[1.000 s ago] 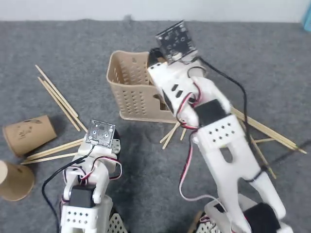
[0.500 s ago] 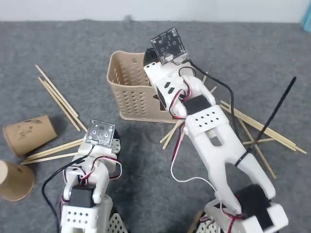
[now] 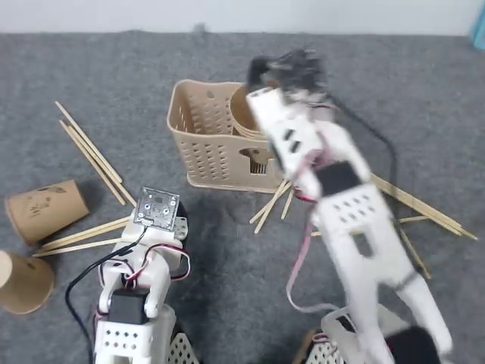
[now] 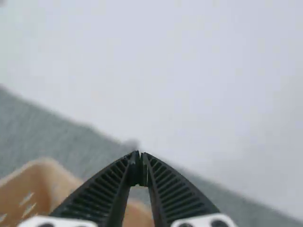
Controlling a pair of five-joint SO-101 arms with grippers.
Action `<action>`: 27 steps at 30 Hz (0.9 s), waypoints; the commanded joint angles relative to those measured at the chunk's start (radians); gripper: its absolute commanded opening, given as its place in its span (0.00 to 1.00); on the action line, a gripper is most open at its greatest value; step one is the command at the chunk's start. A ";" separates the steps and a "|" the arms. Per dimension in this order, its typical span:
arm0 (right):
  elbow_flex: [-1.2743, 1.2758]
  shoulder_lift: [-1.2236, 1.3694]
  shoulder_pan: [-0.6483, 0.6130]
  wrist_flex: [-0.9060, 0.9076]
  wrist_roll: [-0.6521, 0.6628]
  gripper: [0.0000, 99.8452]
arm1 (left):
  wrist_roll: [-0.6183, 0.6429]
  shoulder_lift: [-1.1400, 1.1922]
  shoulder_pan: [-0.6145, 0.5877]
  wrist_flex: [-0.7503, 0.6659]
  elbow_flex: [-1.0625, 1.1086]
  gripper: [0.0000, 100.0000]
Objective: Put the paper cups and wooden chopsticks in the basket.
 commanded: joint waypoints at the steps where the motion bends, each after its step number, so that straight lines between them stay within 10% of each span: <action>1: -0.091 -0.216 0.074 0.174 -0.006 0.01 | -0.008 -0.006 -0.003 -0.026 -0.005 0.02; 12: 0.091 -0.562 0.562 0.970 0.023 0.01 | -0.008 -0.006 -0.003 -0.023 -0.005 0.02; 20: 0.588 -0.696 0.794 0.817 0.181 0.01 | -0.008 -0.006 -0.005 -0.021 -0.005 0.02; 27: 0.977 -0.929 0.714 0.668 0.181 0.01 | -0.008 -0.006 -0.005 -0.021 -0.005 0.02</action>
